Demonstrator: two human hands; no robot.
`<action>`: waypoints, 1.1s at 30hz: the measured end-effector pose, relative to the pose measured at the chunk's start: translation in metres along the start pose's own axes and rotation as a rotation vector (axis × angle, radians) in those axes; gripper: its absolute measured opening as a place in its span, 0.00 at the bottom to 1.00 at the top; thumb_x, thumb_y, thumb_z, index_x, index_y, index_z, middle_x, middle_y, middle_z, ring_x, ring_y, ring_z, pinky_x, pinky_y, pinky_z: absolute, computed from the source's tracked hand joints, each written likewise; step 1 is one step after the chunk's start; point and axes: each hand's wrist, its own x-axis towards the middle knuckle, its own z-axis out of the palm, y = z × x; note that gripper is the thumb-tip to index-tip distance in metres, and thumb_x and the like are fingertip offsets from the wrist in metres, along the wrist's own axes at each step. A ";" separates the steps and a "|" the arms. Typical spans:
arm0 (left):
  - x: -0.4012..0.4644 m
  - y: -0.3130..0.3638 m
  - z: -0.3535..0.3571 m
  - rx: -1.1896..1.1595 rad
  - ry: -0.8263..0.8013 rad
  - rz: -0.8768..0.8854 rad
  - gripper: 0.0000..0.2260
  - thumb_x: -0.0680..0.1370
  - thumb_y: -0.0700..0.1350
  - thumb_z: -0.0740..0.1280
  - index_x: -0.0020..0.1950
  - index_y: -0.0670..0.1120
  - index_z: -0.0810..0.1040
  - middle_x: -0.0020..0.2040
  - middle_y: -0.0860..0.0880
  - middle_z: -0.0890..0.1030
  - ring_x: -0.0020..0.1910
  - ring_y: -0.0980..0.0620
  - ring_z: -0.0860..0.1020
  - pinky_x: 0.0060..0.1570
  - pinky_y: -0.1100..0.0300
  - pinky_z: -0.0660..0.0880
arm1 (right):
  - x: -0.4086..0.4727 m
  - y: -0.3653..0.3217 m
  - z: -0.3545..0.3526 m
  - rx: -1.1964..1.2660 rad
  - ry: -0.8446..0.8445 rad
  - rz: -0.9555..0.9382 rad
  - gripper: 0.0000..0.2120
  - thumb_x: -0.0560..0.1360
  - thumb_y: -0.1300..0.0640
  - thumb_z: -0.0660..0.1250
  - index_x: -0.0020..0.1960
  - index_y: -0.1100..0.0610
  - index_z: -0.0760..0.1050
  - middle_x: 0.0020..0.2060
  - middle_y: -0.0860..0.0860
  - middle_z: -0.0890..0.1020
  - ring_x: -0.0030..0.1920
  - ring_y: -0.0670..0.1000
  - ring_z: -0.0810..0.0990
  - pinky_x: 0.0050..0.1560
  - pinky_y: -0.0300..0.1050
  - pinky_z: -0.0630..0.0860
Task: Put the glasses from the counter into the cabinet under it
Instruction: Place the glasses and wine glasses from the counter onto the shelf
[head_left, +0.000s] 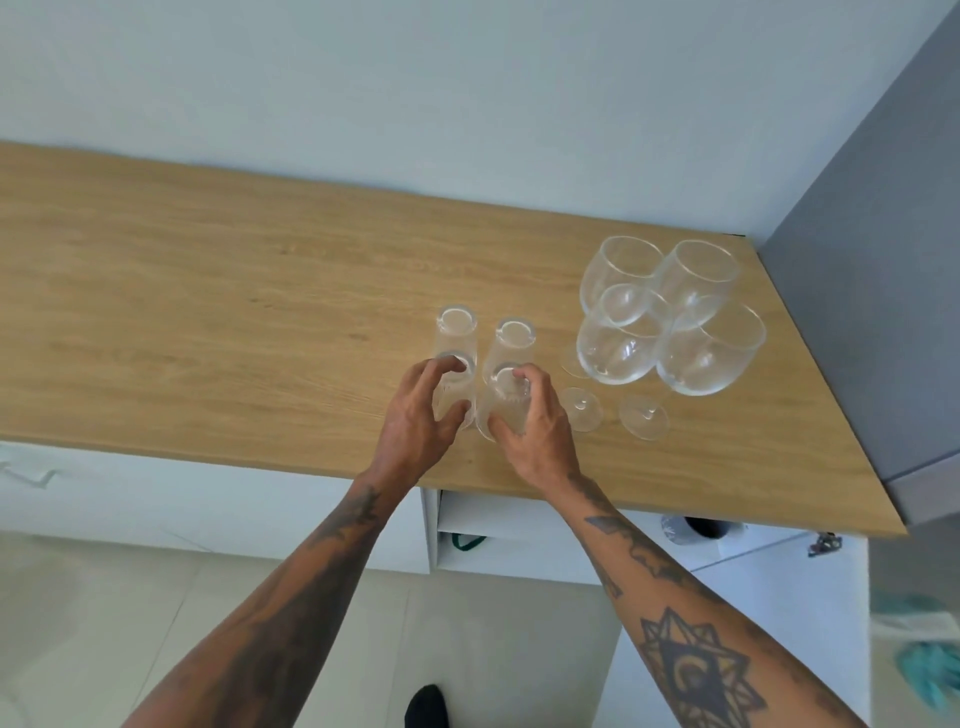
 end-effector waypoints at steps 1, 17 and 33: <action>0.000 0.002 -0.001 -0.006 0.001 -0.007 0.20 0.74 0.39 0.74 0.64 0.46 0.76 0.59 0.54 0.75 0.56 0.56 0.73 0.54 0.53 0.77 | 0.000 0.001 -0.001 0.000 0.000 -0.006 0.29 0.70 0.59 0.75 0.67 0.56 0.66 0.61 0.52 0.76 0.60 0.52 0.76 0.55 0.36 0.68; -0.019 0.136 -0.044 0.041 0.171 0.124 0.20 0.72 0.47 0.76 0.62 0.55 0.76 0.62 0.57 0.78 0.58 0.54 0.77 0.59 0.46 0.77 | -0.018 -0.058 -0.131 0.146 0.182 -0.387 0.26 0.70 0.53 0.74 0.64 0.51 0.67 0.58 0.45 0.77 0.52 0.44 0.74 0.52 0.35 0.69; -0.110 0.230 -0.009 -0.014 0.218 0.133 0.20 0.72 0.49 0.76 0.62 0.56 0.75 0.58 0.73 0.74 0.57 0.50 0.77 0.48 0.43 0.81 | -0.104 -0.023 -0.209 0.198 0.254 -0.440 0.28 0.69 0.54 0.76 0.64 0.57 0.69 0.56 0.42 0.75 0.54 0.49 0.78 0.52 0.47 0.79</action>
